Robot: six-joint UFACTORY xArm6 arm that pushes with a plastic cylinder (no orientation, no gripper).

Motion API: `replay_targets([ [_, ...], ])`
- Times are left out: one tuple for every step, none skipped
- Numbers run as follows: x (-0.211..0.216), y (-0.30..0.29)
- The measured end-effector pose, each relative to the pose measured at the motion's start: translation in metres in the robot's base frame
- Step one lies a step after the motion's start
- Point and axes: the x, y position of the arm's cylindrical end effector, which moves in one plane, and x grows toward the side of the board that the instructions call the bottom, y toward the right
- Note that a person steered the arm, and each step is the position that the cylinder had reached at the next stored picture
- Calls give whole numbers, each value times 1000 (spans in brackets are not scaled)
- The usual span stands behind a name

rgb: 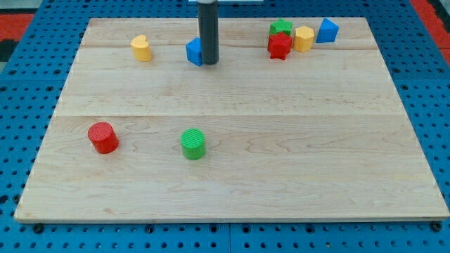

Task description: Move the blue cube and yellow heart to the top side

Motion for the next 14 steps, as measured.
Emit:
replay_targets([
  [6,20],
  [16,23],
  [16,12],
  [0,-11],
  [-17,-22],
  [35,-11],
  [64,-85],
  [21,-181],
  [4,-231],
  [15,-228],
  [-10,-166],
  [-16,-90],
  [12,-84],
  [31,-68],
])
